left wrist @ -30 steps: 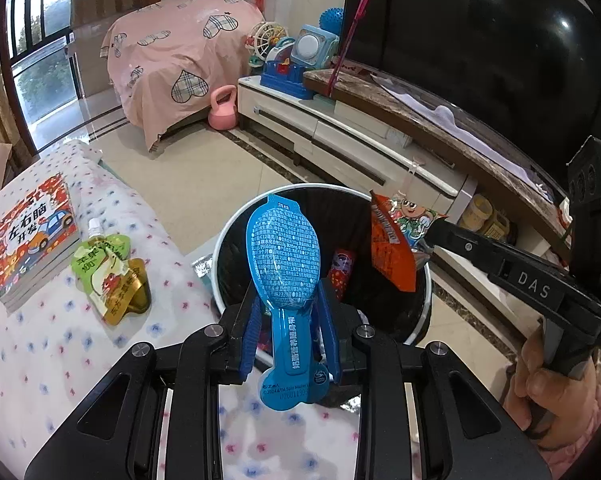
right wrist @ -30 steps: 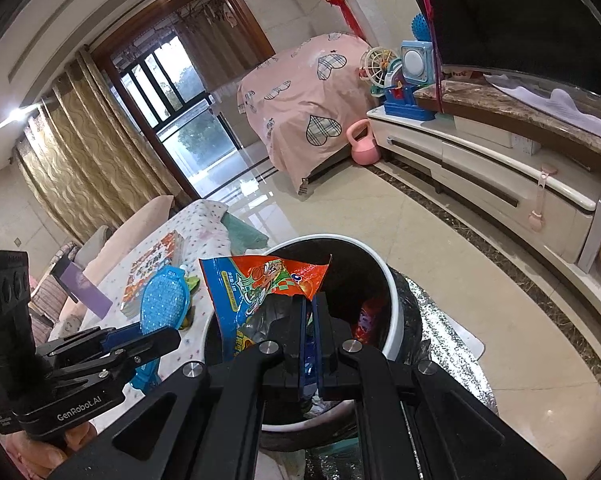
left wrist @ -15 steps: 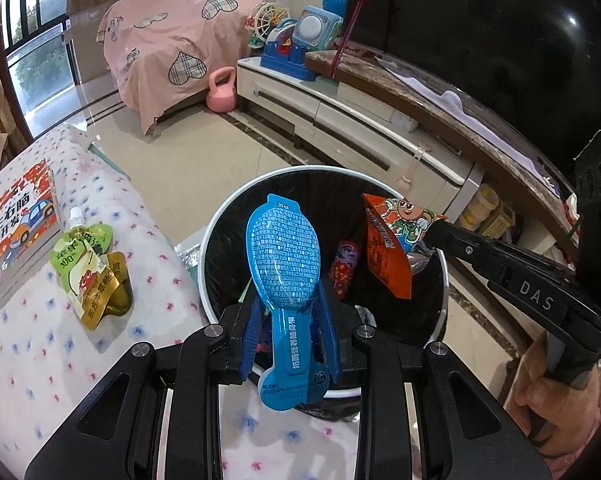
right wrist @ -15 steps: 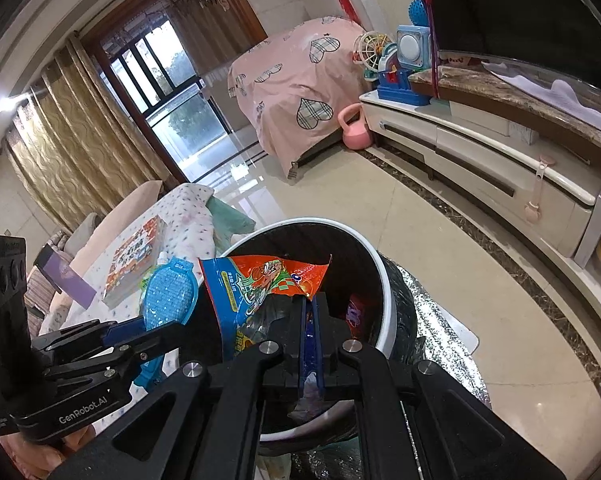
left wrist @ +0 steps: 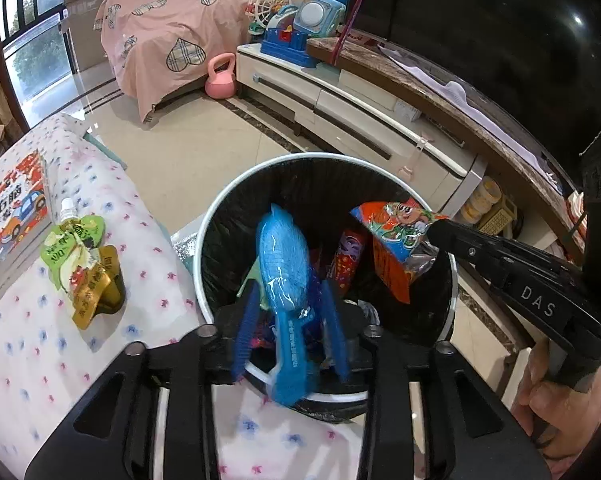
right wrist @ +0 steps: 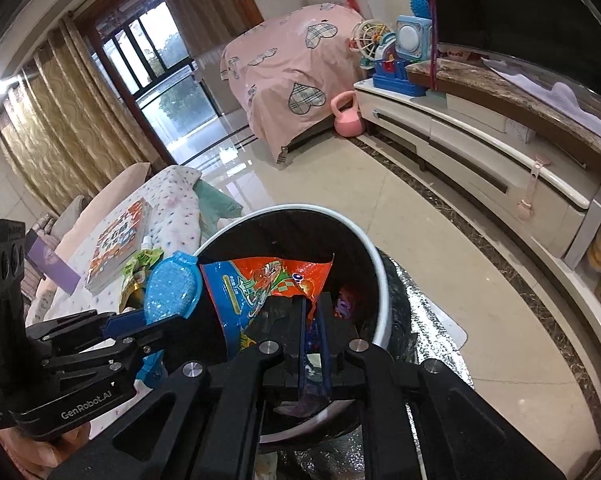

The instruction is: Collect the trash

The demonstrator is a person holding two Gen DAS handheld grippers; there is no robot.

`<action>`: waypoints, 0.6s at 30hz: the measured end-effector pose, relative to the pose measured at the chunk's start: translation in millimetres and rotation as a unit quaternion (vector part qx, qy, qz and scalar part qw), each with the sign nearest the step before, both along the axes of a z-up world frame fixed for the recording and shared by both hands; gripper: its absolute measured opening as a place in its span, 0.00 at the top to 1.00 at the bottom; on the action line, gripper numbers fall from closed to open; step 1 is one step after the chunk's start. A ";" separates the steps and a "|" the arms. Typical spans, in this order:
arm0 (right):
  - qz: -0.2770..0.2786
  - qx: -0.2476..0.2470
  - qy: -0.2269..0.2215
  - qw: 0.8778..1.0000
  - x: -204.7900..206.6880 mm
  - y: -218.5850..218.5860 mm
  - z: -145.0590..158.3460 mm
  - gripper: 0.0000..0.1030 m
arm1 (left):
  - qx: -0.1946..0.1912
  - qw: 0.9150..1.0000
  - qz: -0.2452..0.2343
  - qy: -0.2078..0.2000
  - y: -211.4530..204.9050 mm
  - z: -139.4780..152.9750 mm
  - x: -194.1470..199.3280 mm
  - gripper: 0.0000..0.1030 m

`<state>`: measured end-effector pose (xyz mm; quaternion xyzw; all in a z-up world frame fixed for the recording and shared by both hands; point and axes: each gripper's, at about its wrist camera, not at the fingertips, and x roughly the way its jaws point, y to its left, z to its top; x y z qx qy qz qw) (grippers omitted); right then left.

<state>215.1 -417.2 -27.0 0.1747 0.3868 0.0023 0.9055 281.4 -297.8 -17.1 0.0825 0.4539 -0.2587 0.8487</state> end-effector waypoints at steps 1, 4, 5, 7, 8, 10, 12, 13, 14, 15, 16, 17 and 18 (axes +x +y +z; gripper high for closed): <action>-0.001 0.002 0.002 1.000 0.0 -1.5 -0.3 0.88 | 0.001 1.000 0.003 -0.004 1.5 1.4 -0.9 0.54; -0.006 0.009 0.000 1.000 -1.4 -4.7 0.5 0.65 | -0.002 1.000 0.009 -0.012 8.8 7.1 -5.5 0.52; -0.006 0.011 -0.002 1.000 -2.1 -4.6 0.7 0.61 | -0.003 1.000 0.012 -0.013 12.0 8.6 -6.5 0.50; -0.007 0.018 -0.009 1.000 -6.0 -4.4 2.8 0.61 | -0.012 1.000 0.023 -0.013 23.2 12.6 -10.1 0.45; -0.007 0.020 -0.011 1.000 -7.8 -3.5 4.0 0.55 | -0.018 0.999 0.028 -0.012 28.7 14.2 -12.3 0.40; -0.006 0.028 -0.018 0.999 -11.7 -1.2 6.7 0.44 | -0.029 0.999 0.040 -0.010 41.8 16.3 -18.2 0.31; -0.004 0.033 -0.029 0.999 -17.7 3.4 10.8 0.34 | -0.045 0.998 0.048 -0.004 57.3 17.8 -27.3 0.23; -0.005 0.036 -0.036 0.999 -22.3 5.5 13.1 0.28 | -0.055 0.997 0.051 -0.002 65.5 18.3 -32.2 0.22; -0.005 0.040 -0.042 0.998 -26.5 7.5 14.9 0.24 | -0.061 0.997 0.055 -0.001 72.9 18.8 -35.8 0.21; -0.006 0.047 -0.053 0.998 -32.9 9.9 17.8 0.21 | -0.068 0.996 0.063 -0.001 80.8 18.9 -41.6 0.20; -0.008 0.054 -0.066 0.996 -40.6 12.6 21.0 0.12 | -0.077 0.995 0.071 -0.002 90.6 18.8 -48.8 0.20; -0.011 0.060 -0.079 0.995 -49.1 15.6 23.5 0.04 | -0.082 0.994 0.078 -0.005 99.0 18.5 -55.4 0.20; -0.013 0.062 -0.086 0.994 -54.4 18.2 25.2 0.03 | -0.086 0.993 0.085 -0.007 104.7 18.9 -59.6 0.19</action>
